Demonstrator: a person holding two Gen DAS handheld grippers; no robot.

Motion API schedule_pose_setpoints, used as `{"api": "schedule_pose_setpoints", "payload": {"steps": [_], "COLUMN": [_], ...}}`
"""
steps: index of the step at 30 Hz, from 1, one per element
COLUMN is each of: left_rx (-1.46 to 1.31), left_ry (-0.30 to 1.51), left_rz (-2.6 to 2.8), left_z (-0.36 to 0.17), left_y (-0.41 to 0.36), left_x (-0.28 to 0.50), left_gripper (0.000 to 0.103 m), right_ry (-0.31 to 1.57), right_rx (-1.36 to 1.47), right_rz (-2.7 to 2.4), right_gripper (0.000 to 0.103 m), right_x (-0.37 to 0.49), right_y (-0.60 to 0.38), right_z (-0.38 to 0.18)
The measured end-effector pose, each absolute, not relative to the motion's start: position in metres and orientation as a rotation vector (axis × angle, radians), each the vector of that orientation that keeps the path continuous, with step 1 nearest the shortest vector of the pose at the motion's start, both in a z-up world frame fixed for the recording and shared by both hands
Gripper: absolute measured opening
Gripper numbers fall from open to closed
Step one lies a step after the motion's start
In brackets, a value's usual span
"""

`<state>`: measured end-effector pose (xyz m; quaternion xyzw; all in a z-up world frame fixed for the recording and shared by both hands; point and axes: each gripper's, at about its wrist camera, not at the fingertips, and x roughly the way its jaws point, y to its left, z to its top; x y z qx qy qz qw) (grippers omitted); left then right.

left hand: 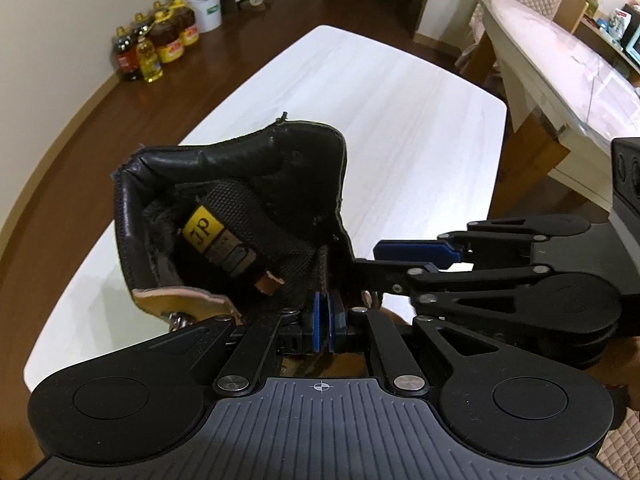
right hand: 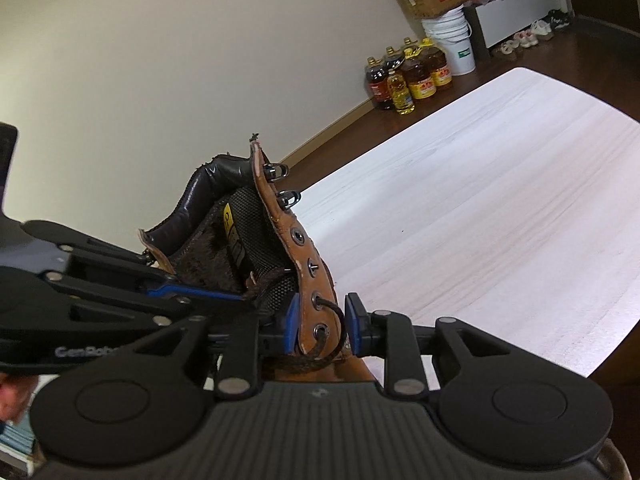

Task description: Lace up shoes with both hands

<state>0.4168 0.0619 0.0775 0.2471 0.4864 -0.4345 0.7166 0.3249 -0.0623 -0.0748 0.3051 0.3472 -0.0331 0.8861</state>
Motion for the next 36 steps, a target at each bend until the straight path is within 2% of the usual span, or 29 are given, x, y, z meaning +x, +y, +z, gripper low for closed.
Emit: {"api": "schedule_pose_setpoints", "payload": {"steps": [4,6,14,18,21,24,27,28,32,36], "left_rx": [0.561,0.571,0.564,0.542,0.519,0.505,0.477,0.462,0.400,0.357], "left_ry": [1.085,1.093,1.096,1.097,1.097,1.093,1.097,1.092,1.067,1.055], "left_rz": [-0.967,-0.975,-0.996,-1.004,-1.011,-1.030,-1.046,-1.052,-1.013,-1.002], "left_z": [0.073,0.069,0.063,0.062,0.061,0.064,0.075,0.080,0.090,0.092], "left_y": [0.055,0.052,0.050,0.052,0.053,0.062,0.084,0.094,0.131,0.130], "left_x": [0.419,0.419,0.419,0.421,0.422,0.416,0.403,0.399,0.406,0.413], "left_gripper": [0.004,0.004,0.004,0.004,0.004,0.005,0.006,0.009,0.008,0.009], "right_ry": [0.690,0.705,0.740,0.740,0.745,0.748,0.800,0.820,0.949,0.936], "right_rx": [0.690,0.612,-0.251,-0.410,-0.497,-0.585,-0.493,-0.469,-0.396,-0.348], "right_rz": [-0.062,-0.054,0.256,0.323,0.369,0.414,0.324,0.288,0.103,0.097], "right_gripper": [0.025,0.025,0.022,0.021,0.006,0.001,0.001,0.001,0.001,0.001], "right_x": [0.316,0.319,0.350,0.355,0.358,0.361,0.358,0.357,0.348,0.346], "right_y": [-0.081,-0.086,-0.038,-0.029,-0.023,-0.018,-0.035,-0.042,-0.087,-0.098], "right_z": [-0.071,-0.070,-0.058,-0.058,-0.059,-0.059,-0.057,-0.057,-0.070,-0.065]}}
